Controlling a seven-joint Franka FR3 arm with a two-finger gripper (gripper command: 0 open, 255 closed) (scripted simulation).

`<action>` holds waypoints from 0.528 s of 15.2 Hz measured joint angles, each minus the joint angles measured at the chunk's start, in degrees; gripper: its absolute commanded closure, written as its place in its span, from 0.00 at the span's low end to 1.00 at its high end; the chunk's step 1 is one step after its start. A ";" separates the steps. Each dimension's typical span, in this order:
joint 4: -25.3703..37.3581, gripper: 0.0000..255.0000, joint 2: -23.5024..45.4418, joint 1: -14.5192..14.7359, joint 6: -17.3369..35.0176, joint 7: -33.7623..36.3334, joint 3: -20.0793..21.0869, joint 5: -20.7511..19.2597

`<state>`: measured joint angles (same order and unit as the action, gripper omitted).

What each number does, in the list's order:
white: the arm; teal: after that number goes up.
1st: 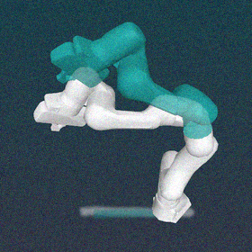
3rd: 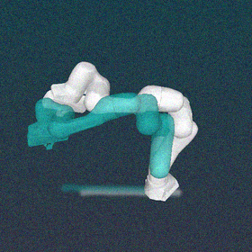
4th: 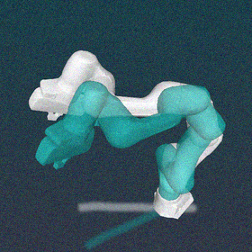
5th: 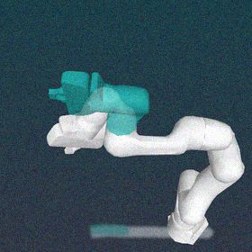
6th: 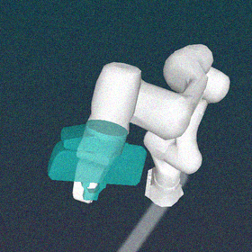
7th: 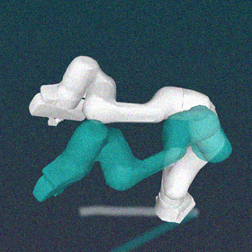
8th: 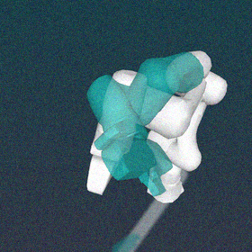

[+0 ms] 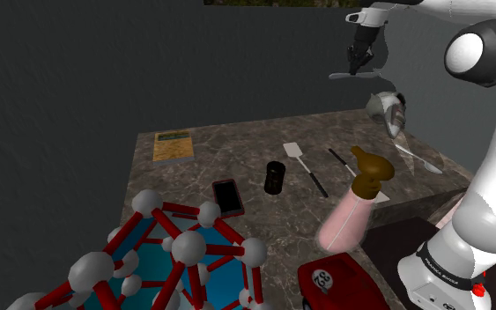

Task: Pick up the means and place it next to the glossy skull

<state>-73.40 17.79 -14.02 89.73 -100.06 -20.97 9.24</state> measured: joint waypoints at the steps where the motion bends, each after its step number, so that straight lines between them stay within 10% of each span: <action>1: -0.28 1.00 0.14 -0.80 0.30 -1.20 -0.36 0.16; 8: -3.71 1.00 0.37 -2.51 3.66 -4.32 -1.16 0.46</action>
<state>-77.11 18.16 -16.53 93.39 -104.37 -22.13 9.70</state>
